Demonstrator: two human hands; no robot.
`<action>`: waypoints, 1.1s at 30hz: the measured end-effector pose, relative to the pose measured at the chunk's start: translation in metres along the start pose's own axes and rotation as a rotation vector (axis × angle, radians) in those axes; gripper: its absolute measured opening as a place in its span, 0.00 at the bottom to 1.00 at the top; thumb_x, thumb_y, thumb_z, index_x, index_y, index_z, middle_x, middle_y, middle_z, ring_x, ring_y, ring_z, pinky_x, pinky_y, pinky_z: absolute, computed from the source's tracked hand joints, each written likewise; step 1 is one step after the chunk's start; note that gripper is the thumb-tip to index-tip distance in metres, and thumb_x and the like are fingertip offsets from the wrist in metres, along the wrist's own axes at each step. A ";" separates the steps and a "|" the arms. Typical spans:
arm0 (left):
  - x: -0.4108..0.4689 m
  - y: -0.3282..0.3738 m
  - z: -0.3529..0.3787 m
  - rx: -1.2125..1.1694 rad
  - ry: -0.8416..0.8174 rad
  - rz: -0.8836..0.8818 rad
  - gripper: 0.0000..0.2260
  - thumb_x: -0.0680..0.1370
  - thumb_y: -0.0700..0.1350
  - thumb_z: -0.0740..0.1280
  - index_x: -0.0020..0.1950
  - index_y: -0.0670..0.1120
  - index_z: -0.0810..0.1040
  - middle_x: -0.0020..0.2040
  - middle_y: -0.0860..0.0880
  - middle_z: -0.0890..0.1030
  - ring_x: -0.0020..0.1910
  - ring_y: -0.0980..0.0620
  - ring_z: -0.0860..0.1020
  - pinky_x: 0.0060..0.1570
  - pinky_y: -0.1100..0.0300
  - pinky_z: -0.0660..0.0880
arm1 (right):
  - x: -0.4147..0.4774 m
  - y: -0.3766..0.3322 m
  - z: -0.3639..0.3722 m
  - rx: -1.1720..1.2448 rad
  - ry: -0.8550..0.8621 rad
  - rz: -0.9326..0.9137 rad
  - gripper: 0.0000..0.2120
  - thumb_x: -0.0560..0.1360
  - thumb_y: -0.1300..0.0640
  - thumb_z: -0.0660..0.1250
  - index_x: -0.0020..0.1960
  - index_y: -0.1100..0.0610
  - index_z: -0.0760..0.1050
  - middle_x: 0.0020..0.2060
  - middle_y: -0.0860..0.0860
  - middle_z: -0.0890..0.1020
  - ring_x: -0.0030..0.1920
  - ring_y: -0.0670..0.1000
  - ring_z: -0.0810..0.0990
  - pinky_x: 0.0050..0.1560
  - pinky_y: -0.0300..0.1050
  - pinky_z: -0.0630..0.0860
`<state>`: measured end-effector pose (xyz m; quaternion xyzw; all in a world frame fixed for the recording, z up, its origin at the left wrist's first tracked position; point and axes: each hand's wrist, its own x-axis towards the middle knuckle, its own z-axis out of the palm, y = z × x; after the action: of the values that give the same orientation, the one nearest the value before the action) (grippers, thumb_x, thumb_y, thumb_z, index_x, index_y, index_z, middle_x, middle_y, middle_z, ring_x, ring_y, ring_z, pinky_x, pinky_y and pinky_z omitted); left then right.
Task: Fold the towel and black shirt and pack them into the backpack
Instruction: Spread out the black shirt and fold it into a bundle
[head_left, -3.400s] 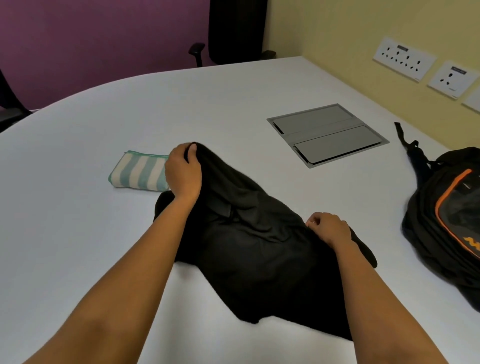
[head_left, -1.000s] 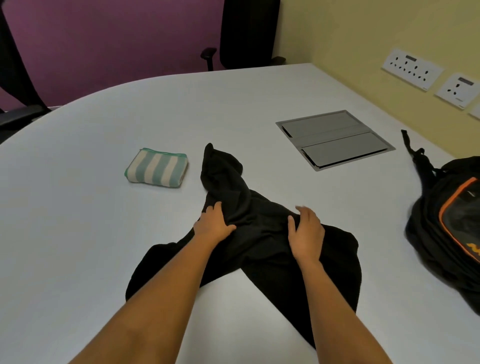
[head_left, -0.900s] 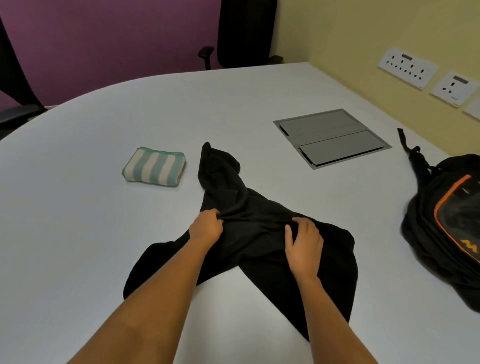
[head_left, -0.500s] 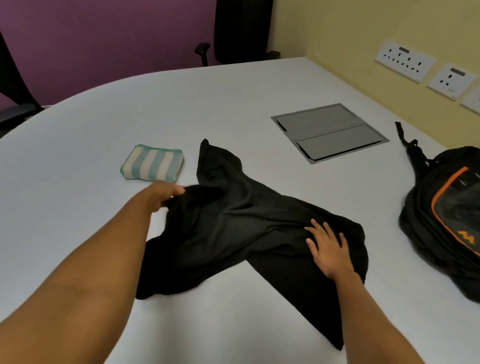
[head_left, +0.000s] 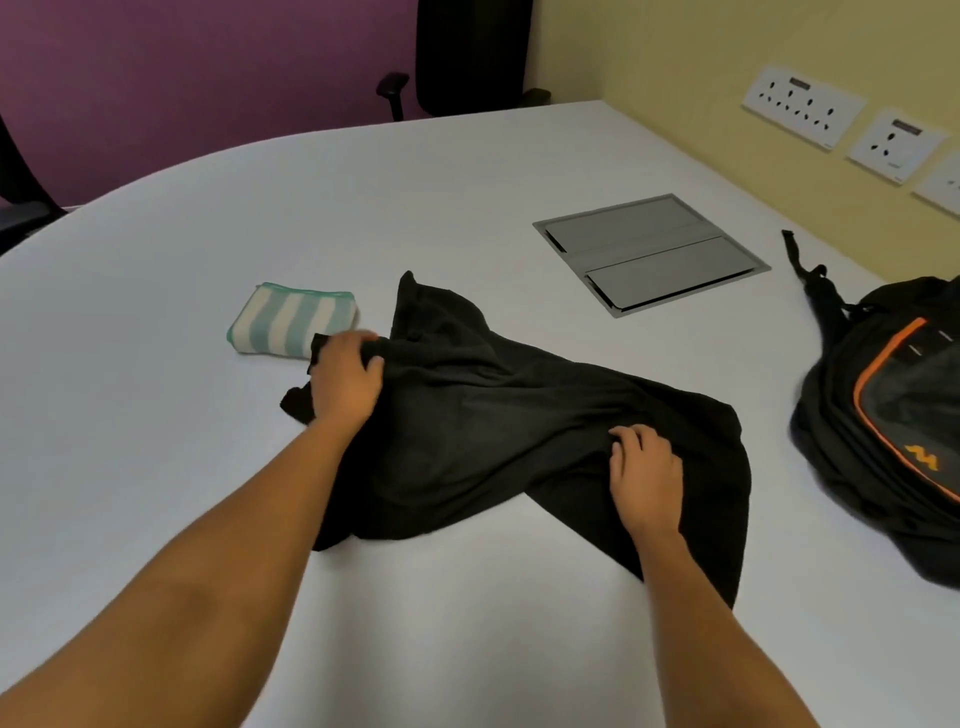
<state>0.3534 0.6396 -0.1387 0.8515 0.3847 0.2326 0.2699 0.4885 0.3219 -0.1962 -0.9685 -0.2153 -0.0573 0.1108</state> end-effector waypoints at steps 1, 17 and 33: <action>-0.013 0.003 0.006 0.003 -0.041 0.078 0.11 0.77 0.43 0.65 0.60 0.46 0.76 0.60 0.46 0.77 0.61 0.46 0.74 0.63 0.50 0.70 | -0.010 -0.004 0.003 0.029 0.028 -0.017 0.12 0.79 0.55 0.61 0.60 0.57 0.75 0.57 0.56 0.78 0.54 0.57 0.77 0.51 0.50 0.74; -0.121 -0.007 0.000 0.492 -0.312 0.430 0.12 0.77 0.39 0.62 0.59 0.46 0.77 0.56 0.47 0.79 0.54 0.45 0.76 0.53 0.55 0.69 | -0.065 0.005 -0.026 0.046 -0.066 -0.047 0.12 0.76 0.66 0.61 0.58 0.62 0.75 0.54 0.60 0.76 0.51 0.60 0.75 0.52 0.50 0.71; -0.092 0.073 -0.027 0.095 -0.356 0.113 0.09 0.80 0.43 0.59 0.54 0.50 0.78 0.55 0.51 0.79 0.48 0.50 0.77 0.57 0.51 0.73 | -0.031 0.027 -0.097 0.145 0.087 0.298 0.13 0.76 0.62 0.61 0.61 0.59 0.72 0.61 0.60 0.70 0.59 0.61 0.69 0.57 0.54 0.68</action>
<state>0.3209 0.5344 -0.0898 0.9112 0.2930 0.0748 0.2797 0.4659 0.2624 -0.1117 -0.9759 -0.0680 -0.0665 0.1966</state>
